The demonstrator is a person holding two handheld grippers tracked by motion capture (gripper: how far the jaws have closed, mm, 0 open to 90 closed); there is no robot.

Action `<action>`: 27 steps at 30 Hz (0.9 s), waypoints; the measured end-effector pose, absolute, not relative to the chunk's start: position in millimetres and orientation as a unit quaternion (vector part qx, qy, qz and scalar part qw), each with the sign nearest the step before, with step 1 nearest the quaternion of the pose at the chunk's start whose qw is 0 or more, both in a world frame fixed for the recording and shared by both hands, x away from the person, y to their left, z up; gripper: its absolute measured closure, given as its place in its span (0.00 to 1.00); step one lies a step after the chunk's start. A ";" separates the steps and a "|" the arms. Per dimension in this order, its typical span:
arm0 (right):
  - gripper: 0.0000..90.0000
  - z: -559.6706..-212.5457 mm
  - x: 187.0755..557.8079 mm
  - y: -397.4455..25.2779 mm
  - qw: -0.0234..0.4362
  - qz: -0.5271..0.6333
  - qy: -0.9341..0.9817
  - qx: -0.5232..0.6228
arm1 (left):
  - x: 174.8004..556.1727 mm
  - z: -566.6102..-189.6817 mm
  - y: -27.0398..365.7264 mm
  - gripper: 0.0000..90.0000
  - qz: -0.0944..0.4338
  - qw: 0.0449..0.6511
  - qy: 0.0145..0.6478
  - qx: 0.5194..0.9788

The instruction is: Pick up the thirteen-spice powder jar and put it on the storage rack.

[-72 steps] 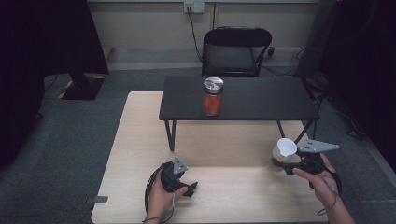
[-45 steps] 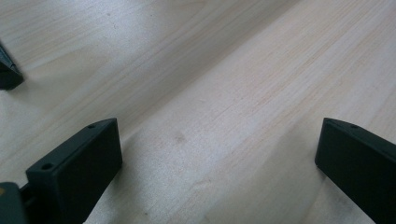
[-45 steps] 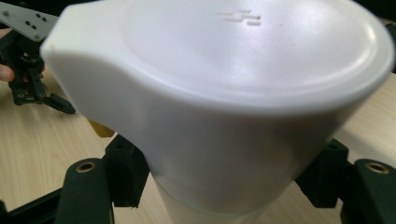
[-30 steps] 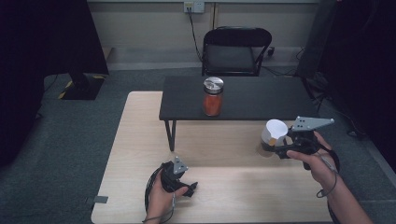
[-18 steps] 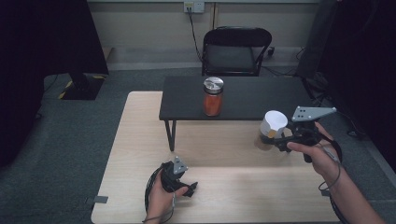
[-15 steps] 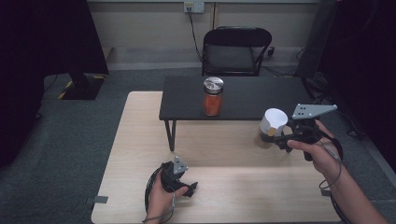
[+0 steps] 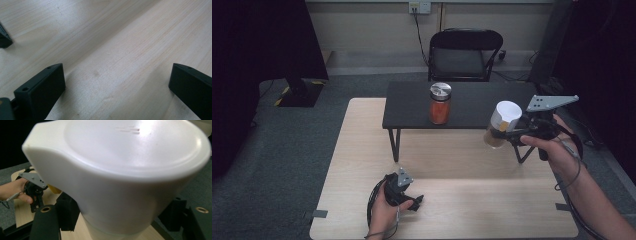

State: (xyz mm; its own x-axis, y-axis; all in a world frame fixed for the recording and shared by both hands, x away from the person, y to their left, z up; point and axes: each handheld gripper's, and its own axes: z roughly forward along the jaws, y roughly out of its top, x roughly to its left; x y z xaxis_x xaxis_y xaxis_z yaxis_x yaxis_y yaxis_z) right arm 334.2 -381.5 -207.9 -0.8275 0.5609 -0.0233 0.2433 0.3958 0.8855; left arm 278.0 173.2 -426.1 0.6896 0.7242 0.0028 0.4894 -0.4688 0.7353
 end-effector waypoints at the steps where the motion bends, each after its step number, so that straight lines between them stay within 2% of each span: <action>1: 0.34 -206.0 334.7 -381.0 0.163 0.492 0.819 0.246 | 278.0 -426.1 173.2 0.00 0.159 0.369 0.360 0.842; 11: 0.34 -191.4 341.5 -372.3 0.180 0.487 0.815 0.255 | 278.1 -426.0 173.2 0.00 0.159 0.368 0.360 0.842; 27: 0.34 -188.5 361.3 -357.2 0.196 0.488 0.801 0.286 | 278.0 -426.1 173.2 0.00 0.159 0.369 0.360 0.842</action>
State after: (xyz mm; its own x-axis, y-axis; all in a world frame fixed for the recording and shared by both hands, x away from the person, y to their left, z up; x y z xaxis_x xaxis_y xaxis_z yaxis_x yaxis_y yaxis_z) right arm 361.3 -357.2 -188.5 -0.7602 0.6488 -0.0353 0.2664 0.3607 0.8939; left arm 278.0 173.2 -426.1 0.6895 0.7243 0.0021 0.4898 -0.4684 0.7353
